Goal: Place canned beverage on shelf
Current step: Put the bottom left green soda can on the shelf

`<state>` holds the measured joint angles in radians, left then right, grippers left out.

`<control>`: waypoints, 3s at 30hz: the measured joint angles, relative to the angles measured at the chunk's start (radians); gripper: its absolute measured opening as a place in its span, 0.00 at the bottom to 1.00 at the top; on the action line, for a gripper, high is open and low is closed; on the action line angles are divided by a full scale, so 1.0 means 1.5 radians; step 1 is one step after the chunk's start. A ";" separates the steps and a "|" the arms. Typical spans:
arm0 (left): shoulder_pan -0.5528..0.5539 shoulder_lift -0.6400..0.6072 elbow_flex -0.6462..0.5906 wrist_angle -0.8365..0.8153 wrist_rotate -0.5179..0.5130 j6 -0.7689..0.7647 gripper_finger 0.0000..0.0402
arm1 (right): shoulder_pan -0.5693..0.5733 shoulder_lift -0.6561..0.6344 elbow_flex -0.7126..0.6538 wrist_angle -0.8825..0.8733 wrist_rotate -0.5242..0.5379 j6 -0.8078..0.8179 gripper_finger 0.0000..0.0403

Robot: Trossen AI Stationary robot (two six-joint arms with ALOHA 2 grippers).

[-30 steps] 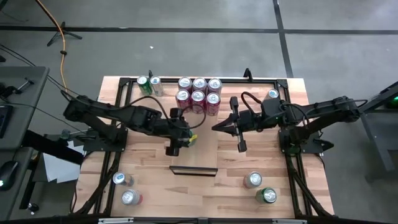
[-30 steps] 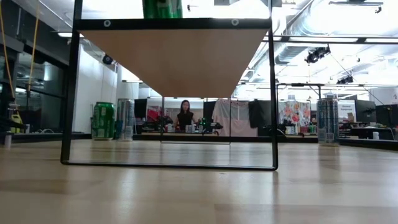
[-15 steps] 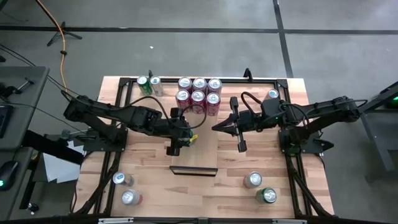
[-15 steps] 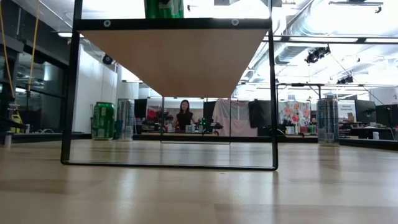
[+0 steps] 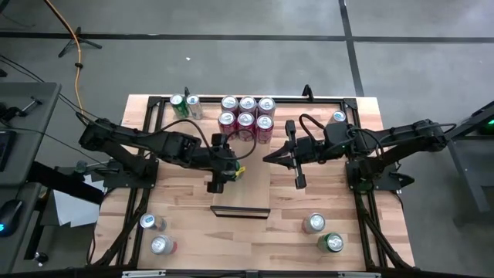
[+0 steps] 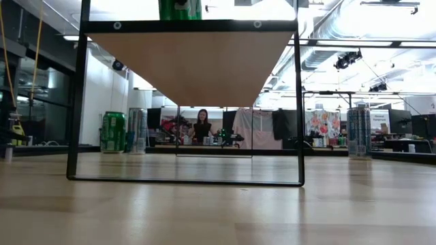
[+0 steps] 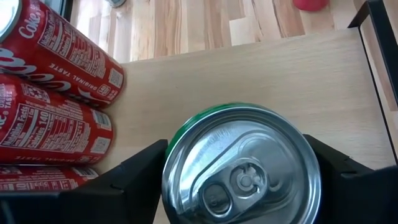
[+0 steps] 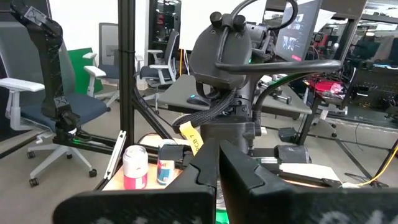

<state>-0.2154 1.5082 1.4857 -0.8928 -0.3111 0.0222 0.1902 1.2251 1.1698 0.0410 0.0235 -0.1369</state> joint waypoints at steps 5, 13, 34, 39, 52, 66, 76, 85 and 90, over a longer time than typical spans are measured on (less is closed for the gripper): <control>0.000 0.000 0.000 0.000 0.000 -0.001 0.73 | 0.000 0.000 0.000 0.000 0.000 -0.001 0.00; 0.000 0.000 0.000 0.006 -0.011 0.012 0.89 | 0.000 0.000 0.000 0.000 0.000 -0.001 0.00; 0.001 -0.106 0.219 -0.102 -0.088 0.015 0.94 | -0.011 0.026 0.032 0.214 0.056 0.121 0.03; -0.001 -0.198 0.219 -0.100 -0.089 -0.040 0.94 | -0.013 0.091 0.148 0.088 0.077 0.101 0.23; -0.006 -0.277 0.219 -0.101 -0.096 -0.105 0.94 | -0.013 0.306 0.508 -0.345 0.199 0.093 0.91; -0.005 -0.269 0.211 -0.206 -0.121 -0.172 0.94 | -0.013 0.361 0.559 -0.507 0.171 0.211 0.93; -0.006 -0.399 -0.105 0.045 -0.114 -0.208 0.94 | -0.007 0.420 0.559 -0.580 0.176 0.316 0.93; -0.005 -0.471 -0.220 0.138 -0.108 -0.256 0.94 | 0.026 0.436 0.559 -0.637 0.213 0.315 0.93; -0.005 -0.483 -0.220 0.139 -0.115 -0.216 0.94 | 0.051 0.439 0.551 -0.644 0.334 0.376 0.93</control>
<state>-0.2230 0.7839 1.1561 -0.6847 -0.4829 -0.3024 0.2670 1.8837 1.9964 -0.9253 0.5237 0.4264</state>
